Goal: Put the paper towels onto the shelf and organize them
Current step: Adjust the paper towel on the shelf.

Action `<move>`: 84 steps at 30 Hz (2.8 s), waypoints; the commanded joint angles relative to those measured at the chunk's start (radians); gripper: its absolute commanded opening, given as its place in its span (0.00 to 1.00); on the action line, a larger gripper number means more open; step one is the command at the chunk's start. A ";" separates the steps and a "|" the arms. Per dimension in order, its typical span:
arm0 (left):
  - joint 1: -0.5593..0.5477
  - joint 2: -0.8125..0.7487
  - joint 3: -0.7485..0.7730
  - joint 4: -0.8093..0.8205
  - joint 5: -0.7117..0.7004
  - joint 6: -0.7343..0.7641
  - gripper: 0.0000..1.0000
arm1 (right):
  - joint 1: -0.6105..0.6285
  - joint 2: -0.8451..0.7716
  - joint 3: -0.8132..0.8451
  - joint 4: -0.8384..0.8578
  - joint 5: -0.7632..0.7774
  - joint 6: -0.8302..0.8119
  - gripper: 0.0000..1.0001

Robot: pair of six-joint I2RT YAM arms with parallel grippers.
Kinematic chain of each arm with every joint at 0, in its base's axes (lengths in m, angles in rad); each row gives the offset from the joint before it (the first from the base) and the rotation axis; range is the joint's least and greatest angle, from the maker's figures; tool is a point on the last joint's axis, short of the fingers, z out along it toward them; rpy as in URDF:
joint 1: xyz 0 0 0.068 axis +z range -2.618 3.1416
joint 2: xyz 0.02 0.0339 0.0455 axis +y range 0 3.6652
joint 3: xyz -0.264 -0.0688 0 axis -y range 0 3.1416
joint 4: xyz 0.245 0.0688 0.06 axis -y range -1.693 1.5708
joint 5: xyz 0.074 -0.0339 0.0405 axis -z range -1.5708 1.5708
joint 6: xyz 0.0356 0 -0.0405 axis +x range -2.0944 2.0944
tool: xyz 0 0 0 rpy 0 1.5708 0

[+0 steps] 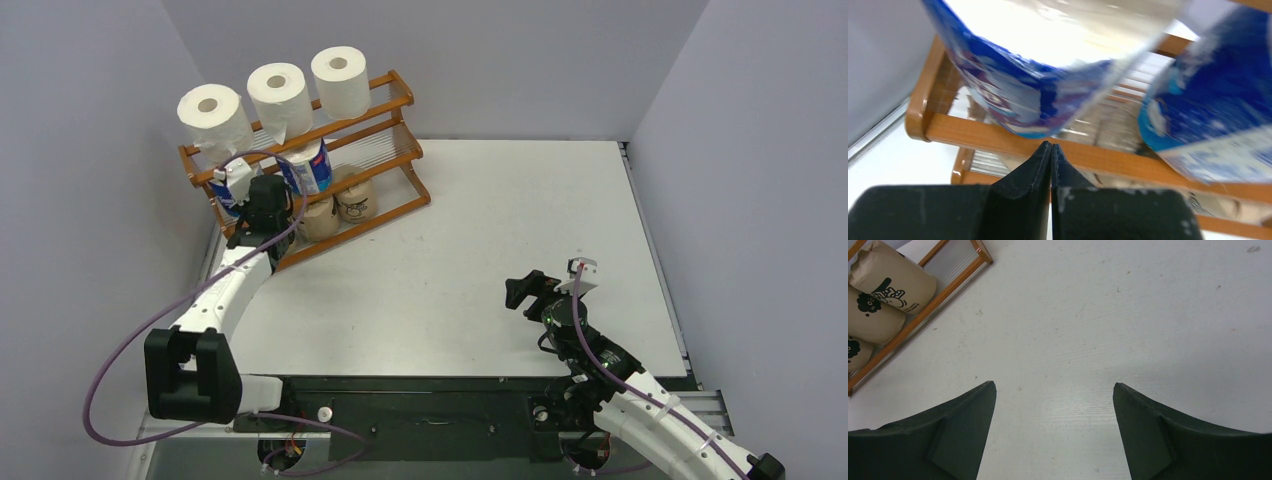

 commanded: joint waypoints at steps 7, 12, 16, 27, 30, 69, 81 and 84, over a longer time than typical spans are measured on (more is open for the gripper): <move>-0.282 -0.092 0.028 0.036 -0.075 -0.001 0.00 | -0.006 0.008 -0.001 0.027 0.007 -0.010 0.82; -0.329 0.000 0.087 0.118 -0.053 0.033 0.00 | -0.005 -0.007 -0.004 0.019 0.006 -0.008 0.82; -0.348 0.095 0.133 0.219 -0.036 0.080 0.00 | -0.005 -0.015 -0.003 0.015 0.008 -0.009 0.82; -0.355 0.260 0.256 0.288 -0.034 0.132 0.00 | -0.006 -0.009 -0.003 0.015 0.006 -0.008 0.82; -0.355 0.298 0.286 0.287 -0.042 0.145 0.00 | -0.006 -0.008 -0.002 0.016 0.006 -0.009 0.82; -0.425 0.058 0.091 0.237 -0.047 0.122 0.00 | -0.006 0.005 0.000 0.015 0.016 -0.008 0.82; -0.519 -0.087 -0.148 0.073 -0.112 0.020 0.00 | -0.004 0.030 0.001 0.038 0.005 -0.009 0.82; -0.521 -0.035 -0.147 0.032 -0.130 -0.020 0.00 | -0.004 0.024 0.000 0.034 0.006 -0.009 0.82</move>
